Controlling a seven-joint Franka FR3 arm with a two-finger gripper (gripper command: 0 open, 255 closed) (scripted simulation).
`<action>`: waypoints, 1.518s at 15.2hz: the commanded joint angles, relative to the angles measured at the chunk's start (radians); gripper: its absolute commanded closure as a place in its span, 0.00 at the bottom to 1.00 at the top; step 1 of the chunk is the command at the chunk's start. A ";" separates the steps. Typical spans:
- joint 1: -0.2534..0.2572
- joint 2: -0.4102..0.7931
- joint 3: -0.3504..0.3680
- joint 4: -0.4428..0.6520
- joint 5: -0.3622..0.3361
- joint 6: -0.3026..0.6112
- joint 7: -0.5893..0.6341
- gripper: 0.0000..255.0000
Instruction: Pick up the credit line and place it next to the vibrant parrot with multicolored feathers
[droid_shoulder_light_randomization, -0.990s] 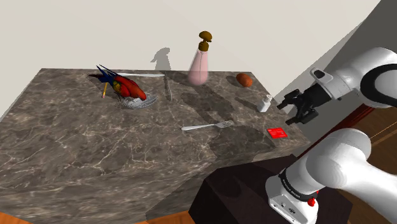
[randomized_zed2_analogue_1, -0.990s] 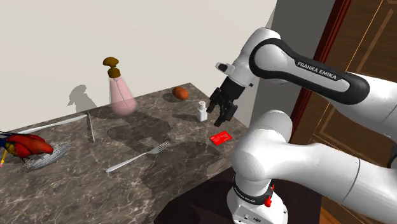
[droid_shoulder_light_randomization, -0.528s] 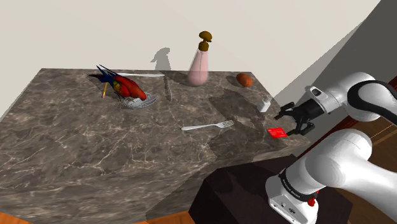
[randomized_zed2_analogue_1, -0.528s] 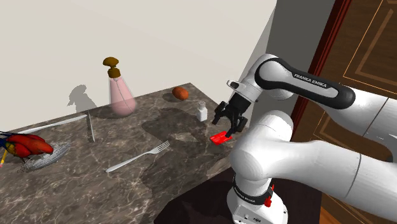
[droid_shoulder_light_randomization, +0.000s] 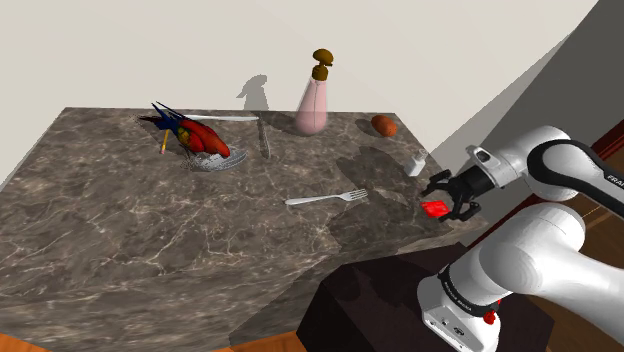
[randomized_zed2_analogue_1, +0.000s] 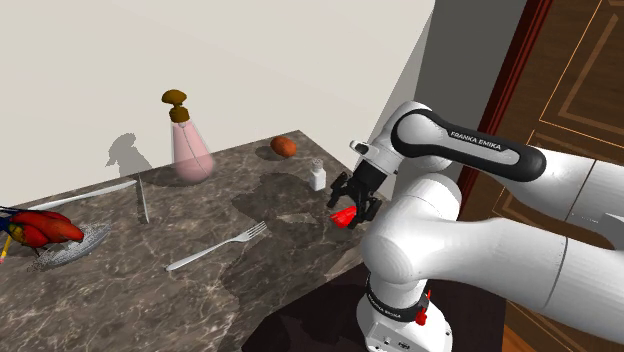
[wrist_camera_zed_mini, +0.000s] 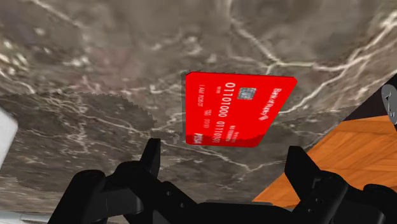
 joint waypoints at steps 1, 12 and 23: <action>0.001 0.003 -0.008 -0.011 -0.009 0.013 0.004 0.00; 0.005 0.005 -0.009 -0.011 -0.009 0.017 0.006 1.00; 0.017 -0.055 0.103 0.018 0.088 -0.052 0.050 1.00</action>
